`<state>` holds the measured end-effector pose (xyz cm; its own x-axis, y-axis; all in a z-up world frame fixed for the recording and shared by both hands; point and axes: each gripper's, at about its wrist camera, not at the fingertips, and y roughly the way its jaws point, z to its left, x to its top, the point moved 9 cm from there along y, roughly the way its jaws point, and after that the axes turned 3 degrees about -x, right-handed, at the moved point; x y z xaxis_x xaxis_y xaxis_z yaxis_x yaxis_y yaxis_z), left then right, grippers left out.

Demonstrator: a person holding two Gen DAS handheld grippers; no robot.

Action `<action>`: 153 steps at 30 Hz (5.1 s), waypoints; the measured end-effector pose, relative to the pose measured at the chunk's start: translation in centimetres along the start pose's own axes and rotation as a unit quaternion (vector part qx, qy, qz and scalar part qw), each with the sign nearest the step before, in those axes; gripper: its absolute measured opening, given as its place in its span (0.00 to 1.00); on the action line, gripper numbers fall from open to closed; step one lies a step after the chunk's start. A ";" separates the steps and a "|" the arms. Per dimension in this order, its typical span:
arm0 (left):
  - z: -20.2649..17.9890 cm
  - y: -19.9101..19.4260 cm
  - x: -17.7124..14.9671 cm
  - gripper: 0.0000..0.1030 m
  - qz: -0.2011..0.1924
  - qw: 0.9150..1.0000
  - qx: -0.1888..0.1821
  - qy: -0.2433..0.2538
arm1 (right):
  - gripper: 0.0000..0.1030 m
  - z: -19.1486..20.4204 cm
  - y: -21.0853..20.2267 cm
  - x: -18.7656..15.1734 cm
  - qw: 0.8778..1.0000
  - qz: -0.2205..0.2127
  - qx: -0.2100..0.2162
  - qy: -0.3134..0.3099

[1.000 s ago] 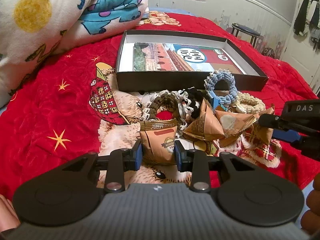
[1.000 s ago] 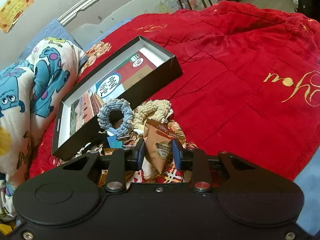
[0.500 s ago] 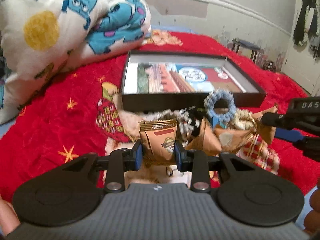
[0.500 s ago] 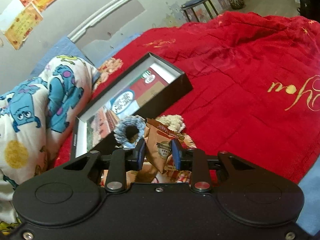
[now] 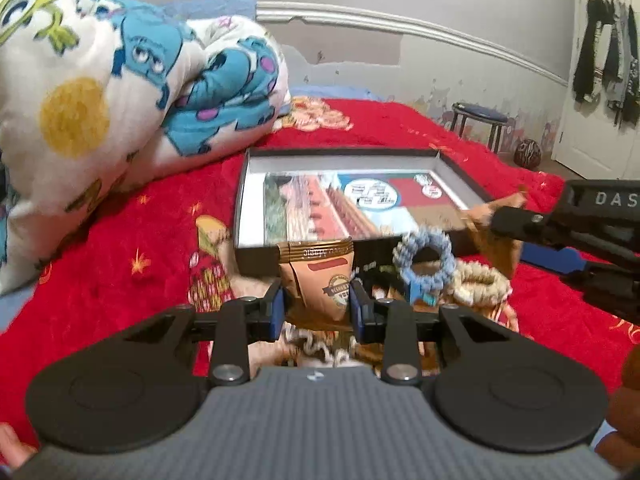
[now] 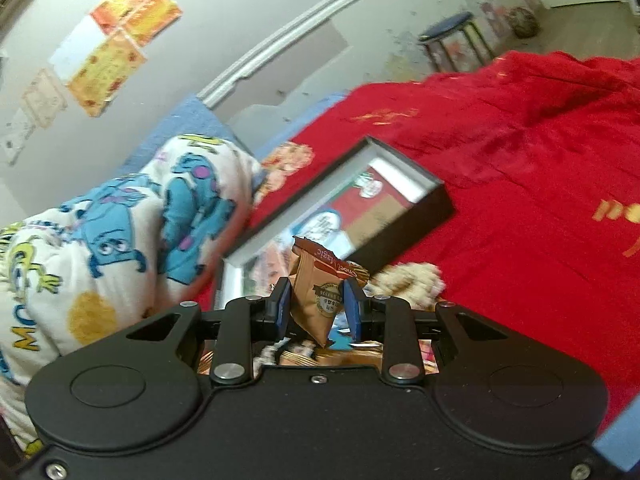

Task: Organize objects
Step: 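Lift and carry both held brown packets over the black box, then lower the packets into the box and open both grippers, then move both open grippers back to the packet and scrunchie pile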

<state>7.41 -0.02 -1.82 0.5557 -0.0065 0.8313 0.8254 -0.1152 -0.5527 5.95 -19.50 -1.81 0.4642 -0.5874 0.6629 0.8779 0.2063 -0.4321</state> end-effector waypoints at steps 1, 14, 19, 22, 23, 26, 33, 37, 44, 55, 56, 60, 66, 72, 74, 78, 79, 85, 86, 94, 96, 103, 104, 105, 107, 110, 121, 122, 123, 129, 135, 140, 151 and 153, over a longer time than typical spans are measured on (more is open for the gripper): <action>0.0 0.0 0.6 0.35 -0.002 1.000 -0.002 0.005 | 0.27 0.7 0.3 0.2 1.000 0.005 0.016 -0.003; 2.8 2.0 8.1 0.35 -0.047 0.998 -0.007 0.043 | 0.27 7.2 4.2 1.7 0.991 0.029 0.109 -0.073; 4.3 5.9 10.5 0.35 -0.066 0.997 -0.019 0.047 | 0.27 6.9 5.9 2.6 0.991 0.054 0.112 -0.050; 5.7 7.8 10.5 0.35 -0.050 0.999 -0.006 0.020 | 0.27 6.3 7.4 3.4 0.992 0.062 0.088 -0.070; 6.3 8.3 10.3 0.35 -0.041 0.999 -0.003 0.003 | 0.27 6.3 8.1 3.8 0.991 0.063 0.080 -0.082; 7.4 9.3 9.5 0.35 -0.019 1.000 0.006 -0.013 | 0.27 6.7 10.2 4.7 0.990 0.067 0.079 -0.098; 7.2 9.9 8.3 0.36 0.008 1.000 0.014 -0.005 | 0.27 6.3 13.3 4.7 0.992 0.056 0.063 -0.096; 6.8 10.6 7.3 0.36 0.033 0.999 0.013 -0.014 | 0.27 4.9 14.1 2.8 0.994 0.063 0.040 -0.078; 5.4 10.9 5.9 0.36 0.051 0.999 0.002 0.003 | 0.27 5.4 15.0 0.7 0.992 0.085 0.060 -0.077; 4.2 11.9 4.5 0.36 0.071 0.997 0.018 0.032 | 0.27 5.1 15.4 -0.7 0.991 0.100 0.088 -0.030; 4.3 11.9 4.4 0.36 0.071 0.997 0.021 0.035 | 0.27 5.1 15.5 -0.7 0.991 0.099 0.087 -0.031; 4.4 12.0 4.3 0.37 0.074 0.996 0.026 0.036 | 0.27 5.1 15.9 -0.6 0.991 0.099 0.084 -0.031; 4.4 12.0 4.1 0.37 0.079 0.996 0.029 0.037 | 0.27 6.6 16.5 -1.3 0.989 0.098 0.063 -0.094; 4.4 12.1 3.9 0.37 0.083 0.995 0.027 0.038 | 0.27 8.2 16.3 -2.2 0.986 0.105 0.052 -0.121; 4.5 12.2 3.8 0.38 0.086 0.995 0.026 0.037 | 0.27 8.4 16.4 -2.4 0.985 0.107 0.049 -0.126; 4.6 12.3 3.9 0.38 0.089 0.995 0.022 0.030 | 0.27 7.6 16.7 -2.6 0.985 0.118 0.041 -0.117; 4.6 12.3 3.9 0.38 0.090 0.995 0.021 0.029 | 0.27 7.3 16.9 -2.6 0.986 0.122 0.038 -0.110; 4.5 12.6 3.7 0.38 0.096 0.995 0.023 0.034 | 0.27 5.7 17.7 -2.9 0.987 0.140 0.039 -0.076; 4.5 12.6 3.6 0.38 0.095 0.995 0.023 0.035 | 0.27 5.6 17.8 -2.9 0.986 0.142 0.039 -0.074; 4.8 12.5 3.6 0.39 0.098 0.995 0.019 0.026 | 0.27 5.4 17.7 -2.9 0.987 0.144 0.044 -0.056; 4.8 12.5 3.6 0.40 0.100 0.995 0.018 0.026 | 0.27 5.3 17.6 -2.8 0.987 0.143 0.044 -0.055; 4.5 12.6 3.5 0.42 0.105 0.993 0.020 0.049 | 0.27 5.8 17.4 -3.2 0.987 0.135 0.035 -0.086; 4.5 12.7 3.5 0.42 0.106 0.993 0.020 0.048 | 0.27 5.8 17.5 -3.1 0.987 0.136 0.037 -0.083; 4.5 12.8 3.5 0.43 0.106 0.993 0.019 0.046 | 0.27 5.7 17.5 -3.1 0.986 0.137 0.039 -0.081; 4.6 12.8 3.6 0.44 0.106 0.993 0.019 0.046 | 0.27 5.7 17.6 -3.1 0.987 0.138 0.039 -0.076; 4.7 12.7 3.8 0.55 0.102 0.994 0.016 0.045 | 0.27 5.7 17.6 -3.1 0.987 0.140 0.034 -0.074; 3.8 12.1 3.8 0.70 0.103 0.993 -0.008 0.049 | 0.27 5.5 17.8 -3.0 0.986 0.153 0.048 -0.049; 3.7 12.0 3.8 0.71 0.103 0.993 -0.007 0.057 | 0.27 5.5 17.8 -3.1 0.986 0.153 0.047 -0.050; 3.6 12.0 3.9 0.71 0.101 0.993 -0.005 0.061 | 0.27 5.5 17.8 -3.0 0.986 0.153 0.047 -0.053; 4.5 11.1 4.5 0.74 0.089 0.994 0.011 0.065 | 0.27 5.6 17.7 -3.1 0.985 0.158 0.052 -0.051; 5.3 10.4 5.0 0.75 0.082 0.995 0.018 0.063 | 0.38 6.3 16.9 -2.7 0.986 0.149 0.047 -0.064; 5.9 9.3 5.9 0.75 0.059 0.997 0.014 0.046 | 0.46 6.6 15.4 -1.0 0.986 0.145 0.030 -0.075; 2.4 5.6 6.5 0.75 0.048 0.992 -0.106 0.043 | 0.50 2.2 7.8 4.6 0.984 0.112 -0.096 -0.102; 1.9 4.5 5.6 0.75 0.070 0.991 -0.103 0.052 | 0.50 1.8 6.5 4.4 0.982 0.114 -0.106 -0.111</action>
<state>14.43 1.31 0.23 0.6410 -0.1372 0.7552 0.6978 -0.3058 -0.6478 13.97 -19.35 -0.59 0.6803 -0.3553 0.6411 0.7152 0.1304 -0.6867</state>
